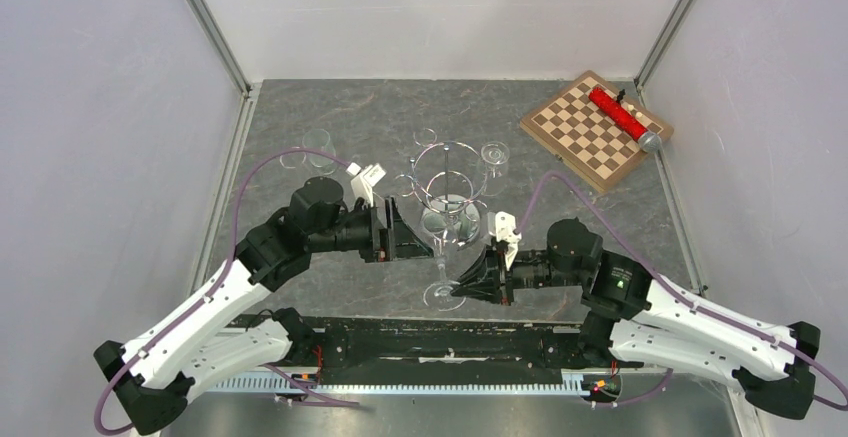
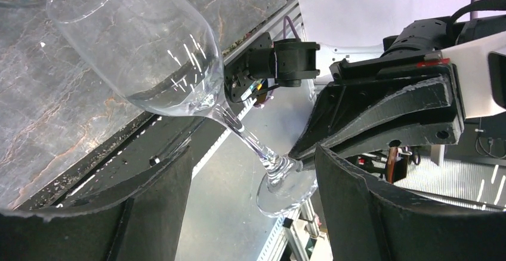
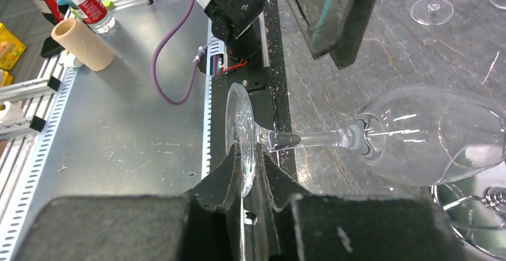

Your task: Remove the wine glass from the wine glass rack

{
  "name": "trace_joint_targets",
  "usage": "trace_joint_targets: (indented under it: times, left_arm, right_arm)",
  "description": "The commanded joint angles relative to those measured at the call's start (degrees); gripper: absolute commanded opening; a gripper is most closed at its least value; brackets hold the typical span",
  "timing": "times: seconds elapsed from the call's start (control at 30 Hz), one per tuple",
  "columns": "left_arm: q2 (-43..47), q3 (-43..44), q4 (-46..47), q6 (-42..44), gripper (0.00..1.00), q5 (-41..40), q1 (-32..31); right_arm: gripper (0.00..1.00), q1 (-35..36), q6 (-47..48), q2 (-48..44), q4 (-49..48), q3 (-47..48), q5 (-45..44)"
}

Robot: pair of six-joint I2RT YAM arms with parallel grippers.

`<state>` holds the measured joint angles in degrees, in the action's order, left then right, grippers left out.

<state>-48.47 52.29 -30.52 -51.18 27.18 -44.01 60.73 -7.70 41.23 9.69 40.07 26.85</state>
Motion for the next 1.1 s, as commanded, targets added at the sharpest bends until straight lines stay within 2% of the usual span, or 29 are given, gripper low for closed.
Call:
trace_joint_targets:
  times: [0.0,0.43,0.7,0.83,1.07]
  left_arm:
    - [2.1,-2.4,5.3,-4.7,0.8,2.3,-0.2]
    - [6.7,-8.3,7.6,-9.6,0.79,3.6,-0.2]
    - [9.7,-12.7,11.1,-14.1,0.76,3.0,-0.2]
    - [10.6,-13.3,11.1,-14.7,0.7,3.1,-0.2]
    - [12.3,-13.8,10.2,-15.3,0.51,3.0,-0.2]
  right_arm:
    - [0.0,1.9,6.0,0.1,-10.9,4.6,-3.4]
    - [0.0,8.7,15.2,1.6,-18.1,3.0,-8.9]
    - [0.0,14.0,19.3,5.6,-18.4,4.6,-13.8]
    - [0.0,16.6,20.9,7.1,-19.1,5.3,-16.5]
    - [0.0,19.0,22.2,9.1,-18.9,6.4,-19.8]
